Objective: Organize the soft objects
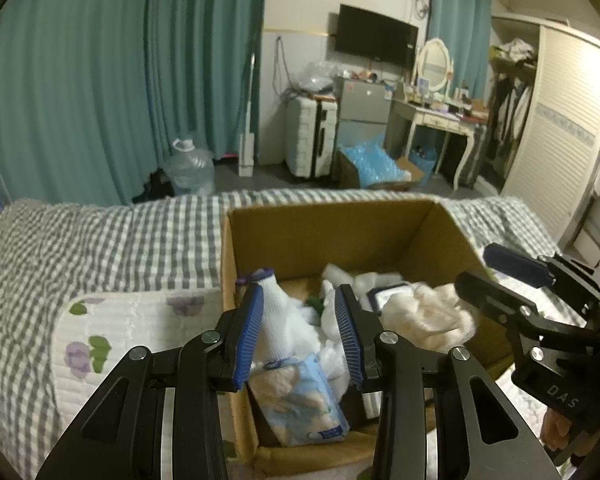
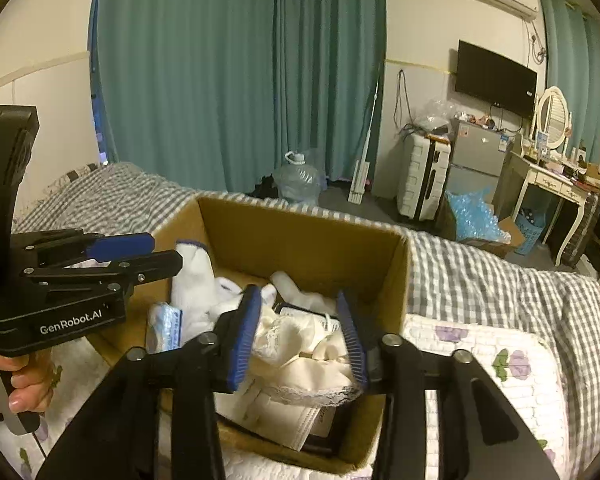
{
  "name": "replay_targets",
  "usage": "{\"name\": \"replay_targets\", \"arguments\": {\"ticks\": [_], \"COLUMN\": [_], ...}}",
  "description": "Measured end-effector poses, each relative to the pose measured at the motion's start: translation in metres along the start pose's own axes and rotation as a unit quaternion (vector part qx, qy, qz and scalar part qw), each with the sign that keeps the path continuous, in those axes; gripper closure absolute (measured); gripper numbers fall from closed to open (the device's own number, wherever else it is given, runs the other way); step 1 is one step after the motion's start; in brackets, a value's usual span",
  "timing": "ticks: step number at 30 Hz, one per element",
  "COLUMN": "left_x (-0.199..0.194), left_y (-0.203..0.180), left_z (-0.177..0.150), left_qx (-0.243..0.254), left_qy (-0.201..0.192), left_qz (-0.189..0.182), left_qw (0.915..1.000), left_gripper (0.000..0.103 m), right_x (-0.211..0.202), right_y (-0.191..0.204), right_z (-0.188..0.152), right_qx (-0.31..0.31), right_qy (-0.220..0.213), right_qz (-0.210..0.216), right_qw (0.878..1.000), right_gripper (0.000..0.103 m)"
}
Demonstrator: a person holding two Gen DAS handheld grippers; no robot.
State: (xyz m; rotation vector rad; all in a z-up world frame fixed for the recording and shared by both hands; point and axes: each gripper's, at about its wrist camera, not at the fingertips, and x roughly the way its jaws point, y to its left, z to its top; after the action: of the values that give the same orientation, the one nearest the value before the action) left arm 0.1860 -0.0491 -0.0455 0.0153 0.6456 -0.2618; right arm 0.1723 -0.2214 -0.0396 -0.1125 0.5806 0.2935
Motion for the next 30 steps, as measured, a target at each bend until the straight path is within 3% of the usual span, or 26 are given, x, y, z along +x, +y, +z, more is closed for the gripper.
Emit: {"name": "replay_targets", "arguments": {"ticks": [8, 10, 13, 17, 21, 24, 30], "left_x": [-0.056, -0.074, -0.106, -0.145, -0.178, -0.203, -0.227], "left_y": [-0.005, -0.006, -0.009, -0.011, -0.006, -0.003, 0.001], "left_z": [0.012, 0.013, 0.014, 0.011, 0.0, -0.01, -0.022], "left_qx": [-0.001, -0.002, -0.001, 0.0, -0.013, -0.017, -0.012], "left_qy": [-0.031, -0.041, -0.07, -0.098, -0.117, -0.139, -0.171], "left_qz": [-0.004, 0.003, 0.013, 0.017, -0.004, 0.007, 0.032], "left_qw": [0.9995, 0.9992, 0.9975, 0.9951, 0.993, 0.9901, 0.9847], "left_gripper": [0.063, 0.048, 0.028, 0.022, 0.019, 0.002, 0.0], "right_x": [-0.054, -0.07, -0.097, -0.138, -0.171, -0.196, -0.224], "right_y": [0.005, 0.009, 0.016, 0.027, 0.038, 0.047, 0.056], "right_z": [0.017, 0.021, 0.025, 0.028, 0.028, 0.022, 0.006], "right_qx": [0.005, 0.004, 0.004, 0.004, -0.005, -0.008, -0.003], "right_qy": [-0.044, -0.053, -0.07, -0.096, -0.109, -0.122, -0.118], "right_qz": [-0.004, -0.002, -0.003, -0.007, -0.007, -0.007, -0.009], "right_qw": [0.999, 0.999, 0.998, 0.995, 0.994, 0.992, 0.993], "right_gripper": [0.046, 0.044, 0.033, 0.025, 0.01, 0.007, 0.0]}}
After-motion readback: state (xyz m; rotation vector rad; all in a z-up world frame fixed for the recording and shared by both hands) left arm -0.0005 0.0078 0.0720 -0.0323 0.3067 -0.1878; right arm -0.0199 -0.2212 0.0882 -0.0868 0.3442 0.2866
